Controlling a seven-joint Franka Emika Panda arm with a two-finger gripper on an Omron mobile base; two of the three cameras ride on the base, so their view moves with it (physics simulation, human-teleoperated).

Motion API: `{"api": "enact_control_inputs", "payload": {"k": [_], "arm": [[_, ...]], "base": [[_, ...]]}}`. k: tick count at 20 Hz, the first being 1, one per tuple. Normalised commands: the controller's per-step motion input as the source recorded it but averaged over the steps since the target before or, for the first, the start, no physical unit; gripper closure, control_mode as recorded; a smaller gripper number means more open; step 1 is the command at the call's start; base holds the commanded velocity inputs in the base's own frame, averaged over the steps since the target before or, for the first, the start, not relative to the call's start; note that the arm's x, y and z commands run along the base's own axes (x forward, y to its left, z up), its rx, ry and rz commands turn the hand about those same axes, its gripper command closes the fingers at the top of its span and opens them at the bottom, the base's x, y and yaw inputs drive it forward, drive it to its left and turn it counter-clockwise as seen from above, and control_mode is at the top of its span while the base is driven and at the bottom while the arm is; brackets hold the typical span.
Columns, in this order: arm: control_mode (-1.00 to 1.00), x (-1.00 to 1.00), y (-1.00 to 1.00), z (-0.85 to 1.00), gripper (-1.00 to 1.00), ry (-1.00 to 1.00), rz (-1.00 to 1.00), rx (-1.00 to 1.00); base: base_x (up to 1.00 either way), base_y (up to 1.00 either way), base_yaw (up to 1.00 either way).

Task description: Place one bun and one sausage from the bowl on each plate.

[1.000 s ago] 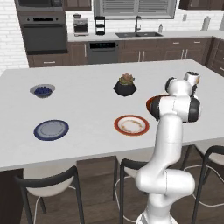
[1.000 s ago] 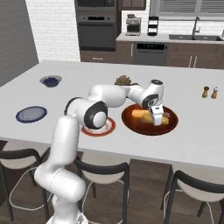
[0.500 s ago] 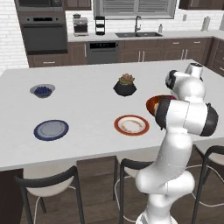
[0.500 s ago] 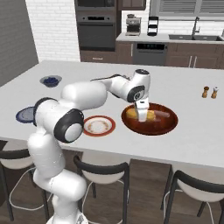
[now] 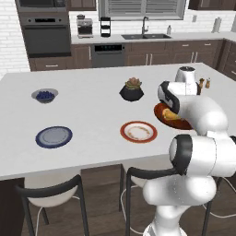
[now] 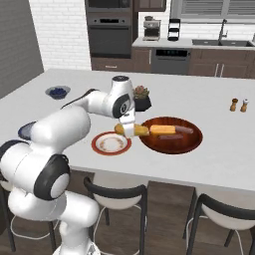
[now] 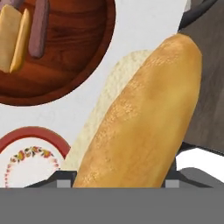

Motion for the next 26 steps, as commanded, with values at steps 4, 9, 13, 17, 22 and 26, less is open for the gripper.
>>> {"api": "enact_control_inputs", "payload": {"k": [4, 9, 13, 17, 22, 26], "arm": [[-1.0, 0.01, 1.0, 0.08, 1.0, 0.07, 0.0, -0.01], [-1.0, 0.26, 1.0, -0.1, 1.0, 0.09, 0.0, 0.0], [-1.0, 0.6, 0.76, -0.29, 1.0, 0.07, 0.0, 0.0], [-1.0, 0.58, 0.43, -0.48, 1.0, 0.09, 0.0, 0.0], [-1.0, 0.54, 0.04, -0.53, 1.0, 0.02, 0.0, 0.03], [-1.0, 0.44, -0.15, -0.45, 1.0, 0.0, 0.0, 0.07]], "base": [[0.0, 0.0, 0.0], [0.0, 0.0, 0.0], [0.0, 0.0, 0.0], [0.0, 0.0, 0.0], [0.0, 0.0, 0.0], [0.0, 0.0, 0.0]]}}
